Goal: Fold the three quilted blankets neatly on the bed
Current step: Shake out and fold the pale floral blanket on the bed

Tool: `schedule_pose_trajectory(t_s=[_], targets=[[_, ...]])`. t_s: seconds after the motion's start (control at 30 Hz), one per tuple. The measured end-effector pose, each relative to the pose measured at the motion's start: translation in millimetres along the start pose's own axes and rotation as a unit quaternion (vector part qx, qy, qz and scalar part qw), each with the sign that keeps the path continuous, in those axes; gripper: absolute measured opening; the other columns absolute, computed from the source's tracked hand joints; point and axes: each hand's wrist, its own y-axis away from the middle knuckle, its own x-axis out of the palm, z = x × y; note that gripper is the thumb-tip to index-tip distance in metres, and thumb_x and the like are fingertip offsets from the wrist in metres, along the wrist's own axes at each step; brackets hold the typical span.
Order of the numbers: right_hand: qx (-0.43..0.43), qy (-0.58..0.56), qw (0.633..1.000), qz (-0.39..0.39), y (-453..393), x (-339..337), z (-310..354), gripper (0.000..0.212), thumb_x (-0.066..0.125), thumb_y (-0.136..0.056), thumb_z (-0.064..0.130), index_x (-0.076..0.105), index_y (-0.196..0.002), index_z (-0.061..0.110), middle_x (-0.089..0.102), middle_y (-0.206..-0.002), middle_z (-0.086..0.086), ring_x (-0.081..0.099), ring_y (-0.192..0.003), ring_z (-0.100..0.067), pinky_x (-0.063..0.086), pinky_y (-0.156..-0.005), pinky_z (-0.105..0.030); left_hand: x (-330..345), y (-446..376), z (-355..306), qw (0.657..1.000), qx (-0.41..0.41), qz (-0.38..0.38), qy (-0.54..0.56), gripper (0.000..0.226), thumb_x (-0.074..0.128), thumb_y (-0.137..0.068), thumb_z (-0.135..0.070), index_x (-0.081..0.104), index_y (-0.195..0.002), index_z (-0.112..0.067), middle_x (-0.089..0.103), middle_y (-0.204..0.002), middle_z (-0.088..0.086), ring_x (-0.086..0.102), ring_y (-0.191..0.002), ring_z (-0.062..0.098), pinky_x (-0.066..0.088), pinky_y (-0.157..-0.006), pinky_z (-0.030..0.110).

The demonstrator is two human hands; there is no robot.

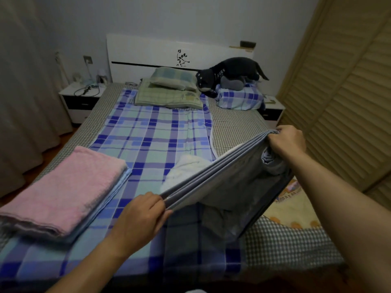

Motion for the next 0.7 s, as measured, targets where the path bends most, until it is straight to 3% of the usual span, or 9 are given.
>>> schedule_pose_trajectory(t_s=[0.13, 0.23, 0.37, 0.4, 0.43, 0.5, 0.53, 0.6, 0.7], targets=[[0.028, -0.009, 0.999, 0.024, 17, -10, -42, 0.041, 0.053, -0.079, 0.038, 0.072, -0.111, 0.02, 0.07, -0.114, -0.011, 0.063, -0.104, -0.036, 0.051, -0.084, -0.038, -9, 4, -55, 0.993, 0.035, -0.111, -0.003, 0.032, 0.069, -0.093, -0.018, 0.059, -0.064, -0.007, 0.059, -0.073, 0.011, 0.06, -0.072, 0.031, 0.052, -0.065, 0.042], [0.023, -0.036, 0.998, 0.044, 30, -8, -67, 0.029, 0.055, -0.081, 0.035, 0.073, -0.091, 0.014, 0.071, -0.1, -0.012, 0.063, -0.092, -0.036, 0.048, -0.072, -0.035, -23, 3, -82, 0.987, 0.047, -0.147, 0.039, 0.028, 0.064, -0.092, -0.007, 0.058, -0.066, -0.001, 0.061, -0.082, 0.015, 0.062, -0.074, 0.031, 0.052, -0.071, 0.036], [0.012, -0.069, 0.997, 0.041, 48, -7, -96, 0.026, 0.055, -0.085, 0.03, 0.073, -0.093, 0.013, 0.071, -0.096, -0.008, 0.062, -0.093, -0.036, 0.047, -0.073, -0.036, -41, 3, -105, 0.979, -0.047, -0.119, 0.159, 0.009, 0.057, -0.095, -0.018, 0.05, -0.089, -0.017, 0.049, -0.118, 0.005, 0.057, -0.093, 0.014, 0.049, -0.075, 0.023], [0.0, -0.07, 0.997, 0.032, 54, -7, -104, 0.024, 0.055, -0.085, 0.029, 0.072, -0.087, 0.012, 0.07, -0.089, -0.007, 0.062, -0.09, -0.036, 0.046, -0.07, -0.036, -39, 7, -105, 0.978, -0.077, -0.074, 0.177, 0.011, 0.057, -0.094, -0.016, 0.051, -0.1, -0.023, 0.043, -0.13, 0.002, 0.056, -0.101, 0.013, 0.051, -0.077, 0.026], [-0.017, -0.07, 0.997, 0.021, 63, -5, -113, 0.022, 0.055, -0.086, 0.027, 0.069, -0.08, 0.012, 0.067, -0.08, -0.006, 0.061, -0.084, -0.036, 0.043, -0.065, -0.035, -35, 13, -104, 0.979, -0.097, -0.007, 0.18, 0.033, 0.059, -0.092, -0.01, 0.05, -0.114, -0.033, 0.037, -0.139, -0.003, 0.055, -0.11, 0.013, 0.053, -0.082, 0.028], [-0.065, -0.059, 0.996, 0.011, 87, 3, -131, 0.019, 0.053, -0.087, 0.025, 0.063, -0.073, 0.016, 0.062, -0.07, -0.001, 0.058, -0.074, -0.029, 0.04, -0.062, -0.035, -21, 30, -99, 0.951, -0.16, 0.175, 0.199, 0.087, 0.06, -0.087, 0.003, 0.028, -0.141, -0.057, 0.029, -0.147, -0.015, 0.049, -0.125, 0.014, 0.049, -0.097, 0.032], [-0.097, -0.042, 0.994, 0.041, 103, 8, -140, 0.016, 0.055, -0.087, 0.024, 0.062, -0.074, 0.02, 0.061, -0.07, 0.003, 0.057, -0.072, -0.024, 0.042, -0.064, -0.034, -12, 41, -94, 0.923, -0.206, 0.271, 0.178, 0.097, 0.057, -0.085, 0.003, 0.014, -0.148, -0.057, 0.032, -0.146, -0.016, 0.049, -0.128, 0.016, 0.047, -0.101, 0.033], [-0.169, -0.002, 0.956, 0.24, 140, 24, -161, 0.01, 0.059, -0.085, 0.024, 0.063, -0.076, 0.025, 0.062, -0.071, 0.007, 0.059, -0.07, -0.016, 0.047, -0.066, -0.034, 5, 66, -82, 0.859, -0.272, 0.428, 0.069, 0.088, 0.052, -0.088, -0.007, 0.009, -0.155, -0.042, 0.047, -0.141, -0.002, 0.054, -0.124, 0.024, 0.045, -0.098, 0.034], [-0.217, 0.065, 0.785, 0.577, 204, 54, -188, 0.01, 0.061, -0.074, 0.029, 0.057, -0.066, 0.023, 0.055, -0.065, 0.004, 0.054, -0.061, -0.013, 0.043, -0.061, -0.031, 23, 95, -68, 0.772, -0.292, 0.565, 0.0, 0.044, 0.054, -0.091, -0.019, 0.05, -0.135, -0.025, 0.056, -0.137, 0.006, 0.057, -0.12, 0.023, 0.044, -0.099, 0.031]])
